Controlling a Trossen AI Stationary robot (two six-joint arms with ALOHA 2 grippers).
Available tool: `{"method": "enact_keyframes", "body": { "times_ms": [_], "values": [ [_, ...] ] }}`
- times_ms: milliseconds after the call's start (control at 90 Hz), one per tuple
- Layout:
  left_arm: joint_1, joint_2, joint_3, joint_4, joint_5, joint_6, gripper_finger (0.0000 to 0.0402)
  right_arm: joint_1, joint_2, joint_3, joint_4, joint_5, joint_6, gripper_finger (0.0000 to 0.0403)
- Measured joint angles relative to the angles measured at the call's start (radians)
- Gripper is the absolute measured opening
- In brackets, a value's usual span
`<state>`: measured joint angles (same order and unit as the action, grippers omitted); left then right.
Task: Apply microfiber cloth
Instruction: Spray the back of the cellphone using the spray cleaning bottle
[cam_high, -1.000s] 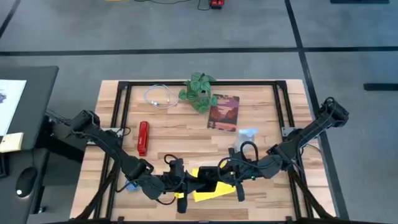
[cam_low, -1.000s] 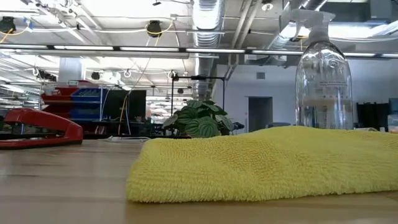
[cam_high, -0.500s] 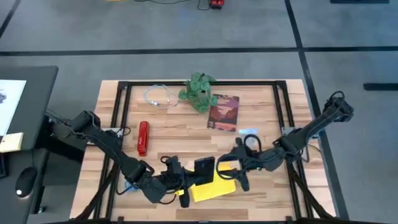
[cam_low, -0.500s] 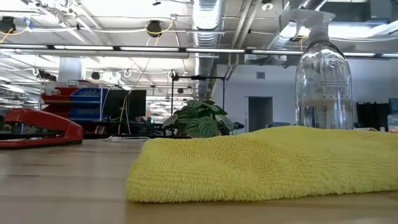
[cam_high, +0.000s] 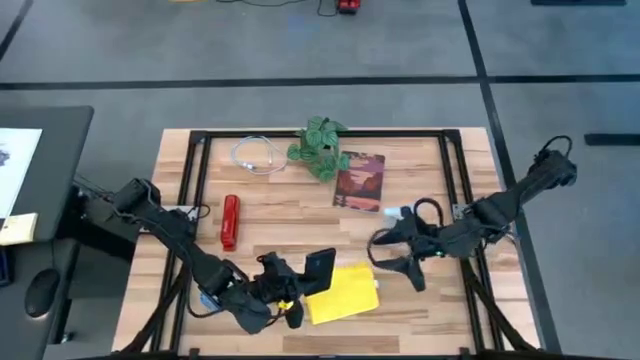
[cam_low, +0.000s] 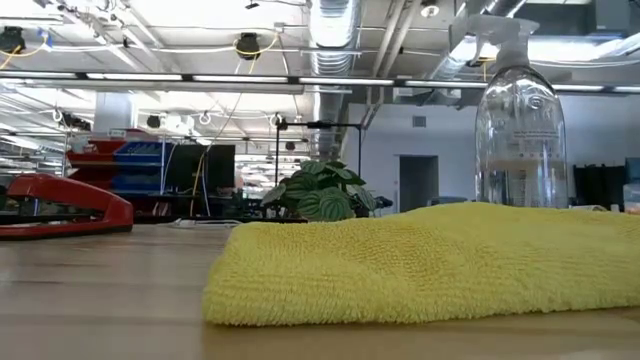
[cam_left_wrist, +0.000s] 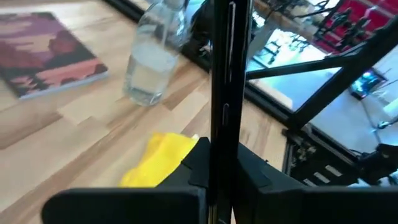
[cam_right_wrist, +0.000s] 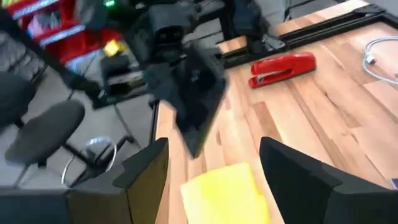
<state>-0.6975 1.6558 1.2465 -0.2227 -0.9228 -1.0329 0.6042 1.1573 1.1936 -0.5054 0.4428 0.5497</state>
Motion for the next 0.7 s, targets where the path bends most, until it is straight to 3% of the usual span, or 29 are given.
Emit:
{"method": "enact_keyframes", "body": {
  "times_ms": [167, 300, 378, 700],
  "values": [
    [0.0, 0.0, 0.0, -0.019, -0.003, -0.02, 0.0009, 0.021, 0.013, 0.158, -0.397, 0.032, 0.084, 0.024],
    [0.003, -0.001, 0.0, -0.018, -0.002, -0.011, 0.0009, -0.034, 0.017, 0.238, -0.687, 0.032, 0.25, 0.024],
    [0.004, -0.002, 0.0, -0.018, -0.002, -0.011, 0.0009, -0.075, 0.018, 0.249, -0.782, 0.032, 0.266, 0.024],
    [0.005, -0.002, 0.0, -0.018, 0.003, -0.009, 0.0009, -0.28, 0.045, 0.25, -0.795, -0.067, -0.158, 0.024]
  ]
}}
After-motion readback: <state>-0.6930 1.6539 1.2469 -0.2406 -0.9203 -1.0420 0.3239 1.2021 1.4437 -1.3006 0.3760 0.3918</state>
